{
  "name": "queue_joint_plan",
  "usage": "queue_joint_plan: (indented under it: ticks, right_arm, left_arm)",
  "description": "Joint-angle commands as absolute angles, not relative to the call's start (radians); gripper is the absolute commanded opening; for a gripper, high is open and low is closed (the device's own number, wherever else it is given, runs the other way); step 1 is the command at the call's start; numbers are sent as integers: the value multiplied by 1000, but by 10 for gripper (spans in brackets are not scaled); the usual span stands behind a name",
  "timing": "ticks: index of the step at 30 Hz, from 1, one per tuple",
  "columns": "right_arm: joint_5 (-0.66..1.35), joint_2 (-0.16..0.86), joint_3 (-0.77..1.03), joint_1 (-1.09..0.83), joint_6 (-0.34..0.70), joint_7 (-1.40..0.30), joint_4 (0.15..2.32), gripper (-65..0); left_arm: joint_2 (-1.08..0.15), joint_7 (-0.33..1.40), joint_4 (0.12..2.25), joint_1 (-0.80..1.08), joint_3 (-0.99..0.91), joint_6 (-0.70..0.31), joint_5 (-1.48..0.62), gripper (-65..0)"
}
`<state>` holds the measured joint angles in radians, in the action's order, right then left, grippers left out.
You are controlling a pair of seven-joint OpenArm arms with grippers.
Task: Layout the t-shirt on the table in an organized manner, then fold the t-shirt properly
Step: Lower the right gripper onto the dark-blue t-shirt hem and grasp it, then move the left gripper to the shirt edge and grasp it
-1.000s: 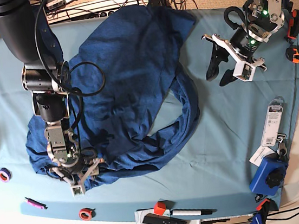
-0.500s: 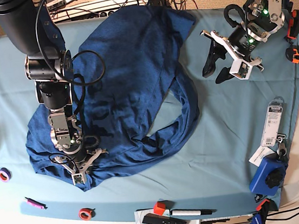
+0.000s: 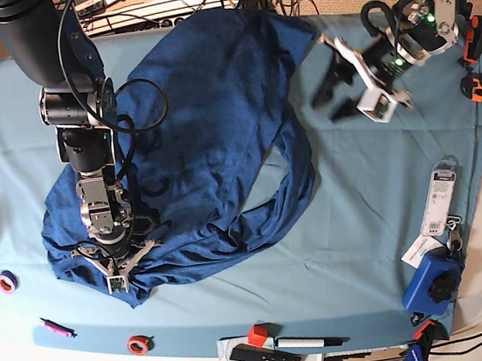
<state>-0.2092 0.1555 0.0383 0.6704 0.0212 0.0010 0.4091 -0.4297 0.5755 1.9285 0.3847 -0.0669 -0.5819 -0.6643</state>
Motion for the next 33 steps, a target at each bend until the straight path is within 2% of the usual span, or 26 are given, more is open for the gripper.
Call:
queue_joint_plan:
  ticks: [1,3,5,22,33]
  right_arm:
    - [-211,167,40,701,7,12,417,-650]
    - [-211,167,40,701,7,12,417,-650]
    - [-211,167,40,701,7,12,417,-650]
    - [-210,166,40,698,7,-8,417,-650]
    - [-210,166,40,698,7,-19,417,-650]
  left_arm:
    - [-441,595,1946,382,-73,-609,-719,-357]
    - [-441,675,1946,382,-73,-635,-771,-308]
    - [-441,734,1946,382,-73,-650,-791,-286]
    - [-446,1049,1946,383,-73,-647,-884,-285]
    - [-446,1062,1946,388,-72,-572,-883,-285]
